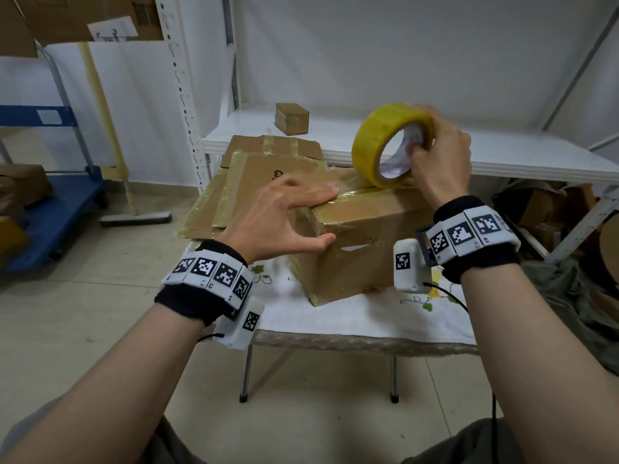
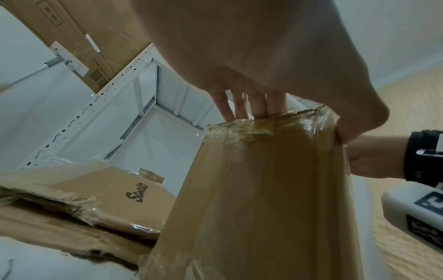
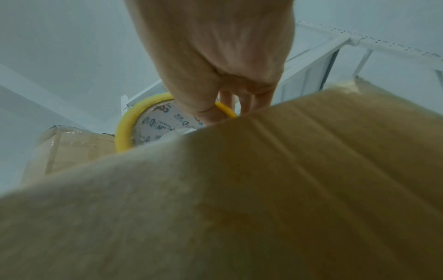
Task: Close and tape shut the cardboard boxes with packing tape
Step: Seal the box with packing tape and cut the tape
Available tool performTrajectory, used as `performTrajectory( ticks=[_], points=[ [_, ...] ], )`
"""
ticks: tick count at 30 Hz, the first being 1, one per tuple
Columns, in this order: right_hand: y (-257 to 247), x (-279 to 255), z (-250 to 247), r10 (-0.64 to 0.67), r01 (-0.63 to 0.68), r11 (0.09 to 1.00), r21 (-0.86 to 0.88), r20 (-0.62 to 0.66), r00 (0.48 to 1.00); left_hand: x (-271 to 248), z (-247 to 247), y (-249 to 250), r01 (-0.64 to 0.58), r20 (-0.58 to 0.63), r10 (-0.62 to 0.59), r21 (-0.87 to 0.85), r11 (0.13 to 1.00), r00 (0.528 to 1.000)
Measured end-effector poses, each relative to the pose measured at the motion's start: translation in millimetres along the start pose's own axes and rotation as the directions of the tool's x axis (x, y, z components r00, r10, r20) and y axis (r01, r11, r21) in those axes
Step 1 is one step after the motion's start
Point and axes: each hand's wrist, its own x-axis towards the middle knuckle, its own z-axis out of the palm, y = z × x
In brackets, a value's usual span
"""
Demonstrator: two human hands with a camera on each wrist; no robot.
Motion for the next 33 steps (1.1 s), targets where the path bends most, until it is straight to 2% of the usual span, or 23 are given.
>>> performTrajectory(
  ticks=[7, 13, 18, 24, 30, 33],
  points=[
    [6, -1, -2, 0.04, -0.038, 0.999, -0.024, 0.072, 0.997, 7, 1, 5, -0.03, 0.055, 0.027, 0.042, 0.999, 0.998],
    [17, -1, -1, 0.042, -0.058, 0.99, 0.13, 0.122, 0.992, 15, 7, 10, -0.006, 0.114, 0.01, -0.035, 0.999, 0.993],
    [21, -2, 0, 0.052, -0.078, 0.986, 0.149, 0.173, 0.984, 17, 8, 21, -0.024, 0.149, 0.007, 0.108, 0.994, 0.989],
    [17, -5, 3, 0.128, -0.15, 0.983, 0.105, 0.195, 0.972, 21, 16, 27, 0.044, 0.139, -0.072, 0.192, 0.98, 0.988],
    [17, -2, 1, 0.23, -0.234, 0.972, -0.002, 0.199, 0.953, 24, 17, 21, 0.074, 0.106, -0.089, 0.135, 0.988, 0.99],
    [17, 0, -2, 0.274, -0.273, 0.961, -0.038, 0.231, 0.933, 21, 17, 21, 0.228, 0.118, -0.221, -0.048, 0.972, 0.968]
  ],
)
